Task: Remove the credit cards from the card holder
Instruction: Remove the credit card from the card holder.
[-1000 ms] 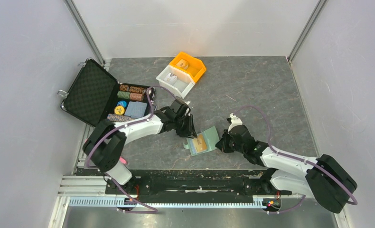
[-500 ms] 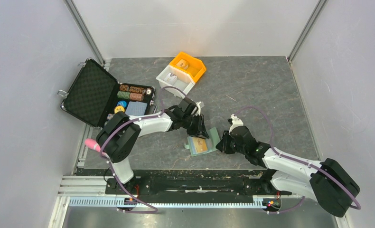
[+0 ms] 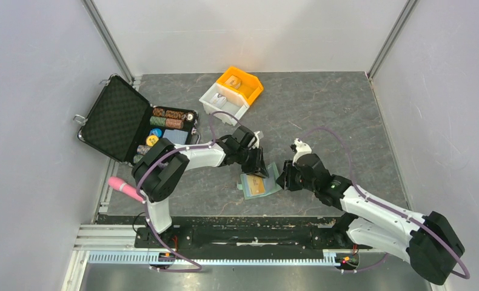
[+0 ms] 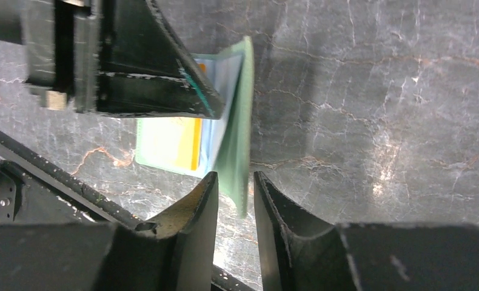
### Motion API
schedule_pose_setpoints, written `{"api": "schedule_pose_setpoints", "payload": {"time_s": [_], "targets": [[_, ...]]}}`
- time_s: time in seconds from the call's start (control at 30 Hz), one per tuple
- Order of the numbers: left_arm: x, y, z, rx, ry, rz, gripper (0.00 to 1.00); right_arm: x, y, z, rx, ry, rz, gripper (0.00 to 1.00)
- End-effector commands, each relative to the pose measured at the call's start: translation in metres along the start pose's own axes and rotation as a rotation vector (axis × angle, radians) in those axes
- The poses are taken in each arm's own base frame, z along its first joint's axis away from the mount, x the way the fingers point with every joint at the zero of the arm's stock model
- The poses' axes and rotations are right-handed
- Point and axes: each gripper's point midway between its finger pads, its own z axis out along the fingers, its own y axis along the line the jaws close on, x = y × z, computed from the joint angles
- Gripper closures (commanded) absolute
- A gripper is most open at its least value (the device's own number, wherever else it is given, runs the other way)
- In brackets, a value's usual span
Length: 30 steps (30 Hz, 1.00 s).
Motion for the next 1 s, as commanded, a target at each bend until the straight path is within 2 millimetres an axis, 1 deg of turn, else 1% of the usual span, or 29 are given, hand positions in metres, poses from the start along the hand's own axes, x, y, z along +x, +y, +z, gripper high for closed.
{"api": "schedule_pose_setpoints", "payload": {"time_s": [0.0, 0.13, 0.2, 0.27, 0.37, 0.4, 0.5, 0.6, 0.73, 0.8, 0.9, 0.97], "targets": [[-0.017, -0.022, 0.004, 0.049, -0.039, 0.013, 0.73, -0.032, 0.022, -0.012, -0.067, -0.074, -0.038, 0.73], [-0.015, -0.018, 0.008, 0.039, -0.032, 0.010, 0.73, -0.039, 0.043, -0.016, -0.168, -0.083, -0.051, 0.78], [-0.014, -0.015, 0.009, 0.029, -0.028, 0.009, 0.73, -0.038, 0.052, -0.014, -0.217, -0.078, -0.054, 0.79], [-0.014, -0.012, 0.009, 0.014, -0.032, 0.006, 0.73, -0.033, 0.056, -0.009, -0.244, -0.057, -0.053, 0.80], [-0.014, -0.014, 0.006, 0.007, -0.029, 0.001, 0.72, -0.022, 0.057, -0.002, -0.263, -0.009, -0.041, 0.81], [-0.016, -0.016, 0.004, 0.004, -0.030, 0.008, 0.72, -0.022, 0.059, 0.000, -0.272, -0.019, -0.037, 0.81], [-0.022, -0.019, -0.002, -0.018, -0.042, 0.018, 0.71, -0.013, 0.045, 0.010, -0.224, -0.012, -0.026, 0.81], [-0.028, -0.017, -0.012, -0.072, -0.060, 0.015, 0.71, -0.003, 0.038, 0.018, -0.209, 0.004, -0.023, 0.82], [-0.040, -0.011, -0.037, -0.121, -0.113, -0.007, 0.70, 0.010, 0.028, 0.025, -0.187, 0.023, -0.013, 0.83], [-0.041, -0.005, -0.047, -0.144, -0.133, -0.014, 0.70, 0.017, 0.020, 0.028, -0.166, 0.029, -0.010, 0.83], [-0.031, 0.004, -0.058, -0.171, -0.145, -0.014, 0.70, 0.027, 0.007, 0.031, -0.131, 0.028, 0.007, 0.82], [-0.018, 0.010, -0.058, -0.165, -0.130, -0.033, 0.70, 0.033, 0.003, 0.032, -0.135, 0.024, 0.028, 0.81]]}}
